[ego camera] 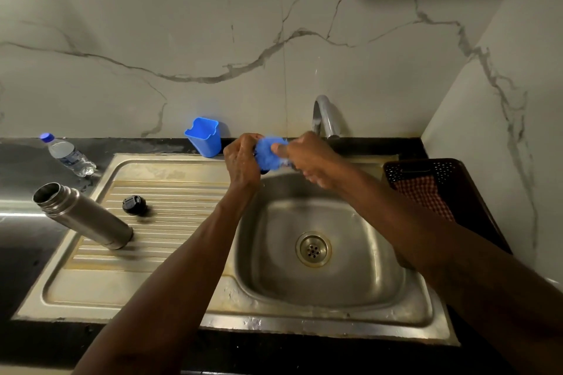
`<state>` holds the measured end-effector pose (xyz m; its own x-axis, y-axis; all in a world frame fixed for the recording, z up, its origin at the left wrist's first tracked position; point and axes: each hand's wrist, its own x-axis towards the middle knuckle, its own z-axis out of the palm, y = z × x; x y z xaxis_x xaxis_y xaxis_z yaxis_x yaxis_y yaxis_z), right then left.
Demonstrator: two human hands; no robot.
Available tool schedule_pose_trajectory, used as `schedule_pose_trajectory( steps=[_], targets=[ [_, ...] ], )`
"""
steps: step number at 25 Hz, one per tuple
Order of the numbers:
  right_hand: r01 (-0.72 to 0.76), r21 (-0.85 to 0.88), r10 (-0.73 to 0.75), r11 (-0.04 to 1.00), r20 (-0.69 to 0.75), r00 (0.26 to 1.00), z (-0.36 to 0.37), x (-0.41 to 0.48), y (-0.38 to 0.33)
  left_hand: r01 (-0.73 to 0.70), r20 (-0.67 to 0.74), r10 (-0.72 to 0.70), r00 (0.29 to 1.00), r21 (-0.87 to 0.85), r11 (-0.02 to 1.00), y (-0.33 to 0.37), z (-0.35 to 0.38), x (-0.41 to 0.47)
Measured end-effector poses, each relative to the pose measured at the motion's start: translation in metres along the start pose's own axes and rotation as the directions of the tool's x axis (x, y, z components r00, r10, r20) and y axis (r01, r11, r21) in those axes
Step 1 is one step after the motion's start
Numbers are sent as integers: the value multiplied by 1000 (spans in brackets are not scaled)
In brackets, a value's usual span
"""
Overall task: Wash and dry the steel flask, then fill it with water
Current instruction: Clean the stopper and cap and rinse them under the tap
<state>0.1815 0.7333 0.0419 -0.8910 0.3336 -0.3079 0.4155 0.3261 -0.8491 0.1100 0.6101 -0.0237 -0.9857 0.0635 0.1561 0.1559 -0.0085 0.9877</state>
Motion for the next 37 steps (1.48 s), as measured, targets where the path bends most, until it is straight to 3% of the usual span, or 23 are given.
schedule_pose_trajectory(
  steps=[3,7,9,13,15,18,20,22,27,29,31,32,35,37],
  targets=[
    [-114,145,125,983,-67,990,-11,6,-5,7,-41,-11,999,-100,995,17,13,2],
    [-223,116,216,968,70,974,-4,-5,9,120,-68,-128,989,-113,986,14,16,3],
    [-205,72,202,976,55,978,-11,4,4,193,-16,-194,981,-74,979,11,13,12],
    [-139,7,140,990,-23,990,-21,7,7,448,107,-437,893,-296,844,24,9,8],
    [-120,-23,120,993,23,992,-25,-2,20,475,130,-457,880,-253,843,16,3,0],
    [-195,-61,204,979,217,955,-53,2,35,536,244,-501,830,-98,839,3,-23,-11],
    [-265,10,254,964,262,931,-73,9,43,572,166,-550,818,-141,808,-7,-44,-9],
    [-255,101,224,962,243,944,-72,12,50,586,96,-589,803,-306,750,-18,-52,-7],
    [-109,149,94,983,103,990,-9,-1,49,647,250,-603,758,-408,644,-7,-5,-18],
    [58,26,-57,998,-15,998,13,-8,45,630,202,-612,764,-439,641,-2,13,-21],
    [254,-173,-266,951,-46,963,23,-14,39,598,133,-617,776,-467,651,0,27,-27],
    [284,-231,-304,930,-54,951,24,-11,34,593,113,-623,774,-474,650,0,32,-31],
    [124,-164,-156,979,-201,967,16,5,35,611,67,-664,745,-468,638,2,39,-35],
    [171,-126,-197,977,-242,950,20,-3,39,578,34,-653,756,-501,644,4,39,-26]
  ],
)
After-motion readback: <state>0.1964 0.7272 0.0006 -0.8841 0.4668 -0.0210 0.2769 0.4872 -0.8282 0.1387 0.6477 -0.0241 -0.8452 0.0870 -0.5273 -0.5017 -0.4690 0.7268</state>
